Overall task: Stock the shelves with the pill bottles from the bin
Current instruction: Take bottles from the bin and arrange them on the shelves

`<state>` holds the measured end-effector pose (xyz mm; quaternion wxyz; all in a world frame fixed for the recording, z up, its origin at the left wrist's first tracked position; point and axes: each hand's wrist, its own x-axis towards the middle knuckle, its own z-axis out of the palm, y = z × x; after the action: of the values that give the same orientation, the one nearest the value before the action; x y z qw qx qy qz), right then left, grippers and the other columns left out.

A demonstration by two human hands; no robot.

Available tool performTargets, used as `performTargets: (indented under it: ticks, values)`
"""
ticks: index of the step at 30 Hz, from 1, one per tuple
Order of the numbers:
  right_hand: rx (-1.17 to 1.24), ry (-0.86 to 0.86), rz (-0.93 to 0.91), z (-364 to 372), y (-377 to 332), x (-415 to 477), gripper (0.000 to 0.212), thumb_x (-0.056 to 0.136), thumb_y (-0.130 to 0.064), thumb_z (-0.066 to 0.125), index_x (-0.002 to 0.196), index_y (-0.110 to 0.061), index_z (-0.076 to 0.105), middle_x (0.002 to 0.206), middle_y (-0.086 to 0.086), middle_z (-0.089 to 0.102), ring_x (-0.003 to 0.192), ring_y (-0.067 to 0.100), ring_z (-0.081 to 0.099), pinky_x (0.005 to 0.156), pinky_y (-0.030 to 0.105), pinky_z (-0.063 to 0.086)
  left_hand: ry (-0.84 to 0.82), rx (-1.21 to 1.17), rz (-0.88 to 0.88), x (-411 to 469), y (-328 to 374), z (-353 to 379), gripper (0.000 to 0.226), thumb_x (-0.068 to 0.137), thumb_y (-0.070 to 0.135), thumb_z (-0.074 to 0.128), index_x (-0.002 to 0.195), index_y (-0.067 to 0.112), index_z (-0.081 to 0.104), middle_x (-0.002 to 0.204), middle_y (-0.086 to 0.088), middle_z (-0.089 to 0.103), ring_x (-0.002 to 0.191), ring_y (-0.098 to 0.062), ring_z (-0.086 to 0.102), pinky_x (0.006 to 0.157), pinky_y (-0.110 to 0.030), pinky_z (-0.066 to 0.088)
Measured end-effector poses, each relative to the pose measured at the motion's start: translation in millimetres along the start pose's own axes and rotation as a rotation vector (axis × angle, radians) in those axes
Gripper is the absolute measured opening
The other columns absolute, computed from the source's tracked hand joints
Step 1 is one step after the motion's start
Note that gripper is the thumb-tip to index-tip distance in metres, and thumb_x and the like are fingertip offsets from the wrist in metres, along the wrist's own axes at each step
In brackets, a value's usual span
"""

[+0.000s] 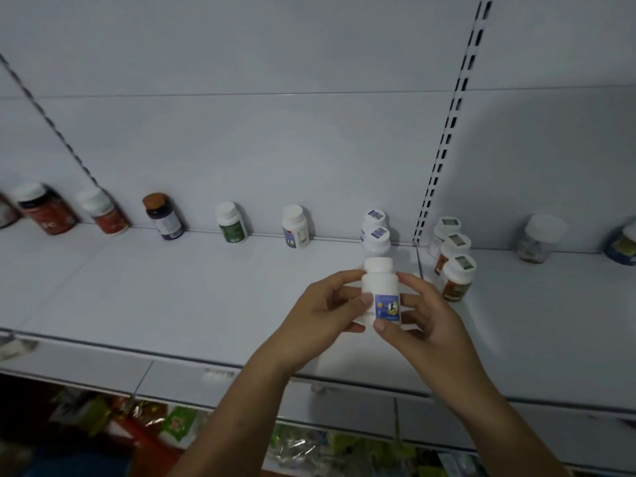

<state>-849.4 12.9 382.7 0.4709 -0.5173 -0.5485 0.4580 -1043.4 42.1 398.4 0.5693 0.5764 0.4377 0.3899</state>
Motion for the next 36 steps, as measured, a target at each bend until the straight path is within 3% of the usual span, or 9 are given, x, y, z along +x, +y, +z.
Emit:
performTargets:
  ticks: [3, 7, 12, 14, 16, 23, 30, 34, 36]
  values:
    - [-0.041, -0.040, 0.017, 17.1, 3.6, 2.6, 0.070, 0.082, -0.023, 0.088, 0.138, -0.046, 0.053, 0.119, -0.012, 0.071, 0.102, 0.010, 0.071, 0.085, 0.030, 0.059, 0.050, 0.087, 0.012, -2.2, -5.1, -10.1, 0.038, 0.101, 0.030, 0.068, 0.139, 0.027, 0.061, 0.114, 0.001, 0.079, 0.105, -0.020, 0.075, 0.093, -0.043, 0.063]
    - [-0.071, -0.120, 0.036, 48.7, 3.5, 15.6, 0.070, 0.085, -0.026, 0.085, 0.143, -0.043, 0.049, 0.127, -0.015, 0.066, 0.106, 0.004, 0.068, 0.087, 0.024, 0.058, 0.174, 0.221, 0.073, -0.3, -17.7, -37.2, 0.039, 0.095, 0.025, 0.078, 0.132, 0.027, 0.066, 0.115, 0.007, 0.077, 0.102, -0.011, 0.075, 0.090, -0.030, 0.061]
    - [-0.061, -0.139, 0.028, 92.0, 6.3, 60.3, 0.053, 0.093, -0.016, 0.077, 0.136, -0.037, 0.053, 0.130, -0.007, 0.067, 0.111, 0.005, 0.068, 0.095, 0.031, 0.058, 0.261, 0.296, 0.103, 16.7, -29.3, -84.9, 0.049, 0.089, 0.019, 0.084, 0.135, 0.026, 0.066, 0.121, 0.010, 0.075, 0.108, -0.008, 0.072, 0.092, -0.025, 0.058]
    - [-0.072, -0.122, 0.022, 108.4, 8.1, 80.1, 0.052, 0.094, -0.013, 0.074, 0.138, -0.032, 0.054, 0.131, -0.005, 0.067, 0.115, 0.008, 0.067, 0.101, 0.038, 0.057, 0.304, 0.373, 0.127, 26.0, -29.1, -98.2, 0.051, 0.087, 0.017, 0.085, 0.133, 0.030, 0.067, 0.120, 0.018, 0.074, 0.106, 0.003, 0.069, 0.088, -0.011, 0.051]
    - [-0.071, -0.109, 0.020, 121.2, 10.0, 97.3, 0.052, 0.094, -0.010, 0.072, 0.139, -0.028, 0.055, 0.130, -0.006, 0.068, 0.115, 0.008, 0.067, 0.104, 0.041, 0.056, 0.337, 0.402, 0.152, 36.6, -30.0, -109.4, 0.054, 0.083, 0.010, 0.086, 0.129, 0.031, 0.068, 0.117, 0.019, 0.074, 0.102, 0.008, 0.068, 0.081, -0.006, 0.048]
    - [-0.047, -0.030, 0.018, 143.3, 20.7, 127.1, 0.054, 0.091, -0.009, 0.071, 0.140, -0.025, 0.056, 0.134, -0.004, 0.070, 0.121, 0.013, 0.067, 0.108, 0.048, 0.053, 0.363, 0.487, 0.193, 68.1, -44.2, -134.0, 0.057, 0.080, 0.014, 0.087, 0.133, 0.028, 0.069, 0.121, 0.019, 0.073, 0.104, 0.008, 0.067, 0.083, -0.004, 0.047]
    - [-0.047, 0.049, 0.023, 156.2, 22.8, 132.1, 0.054, 0.093, -0.005, 0.071, 0.136, -0.035, 0.056, 0.133, -0.005, 0.070, 0.121, 0.012, 0.067, 0.108, 0.047, 0.053, 0.339, 0.448, 0.195, 78.3, -51.6, -146.3, 0.054, 0.083, 0.014, 0.086, 0.131, 0.027, 0.066, 0.117, 0.022, 0.071, 0.103, 0.012, 0.065, 0.083, -0.003, 0.047]
    - [-0.060, 0.083, 0.028, 160.1, 19.4, 126.0, 0.052, 0.093, -0.011, 0.070, 0.140, -0.029, 0.055, 0.133, -0.006, 0.070, 0.123, 0.011, 0.066, 0.109, 0.046, 0.053, 0.313, 0.428, 0.190, 78.2, -53.0, -150.4, 0.057, 0.082, 0.017, 0.087, 0.131, 0.029, 0.062, 0.119, 0.019, 0.071, 0.105, 0.005, 0.067, 0.089, -0.018, 0.055]
    - [-0.088, 0.109, 0.026, 160.7, 14.9, 118.3, 0.051, 0.095, -0.014, 0.071, 0.140, -0.031, 0.052, 0.138, -0.006, 0.064, 0.127, 0.009, 0.062, 0.111, 0.039, 0.050, 0.302, 0.452, 0.176, 73.2, -49.2, -153.2, 0.062, 0.082, 0.028, 0.088, 0.136, 0.031, 0.058, 0.126, 0.019, 0.067, 0.111, -0.001, 0.064, 0.093, -0.025, 0.054]
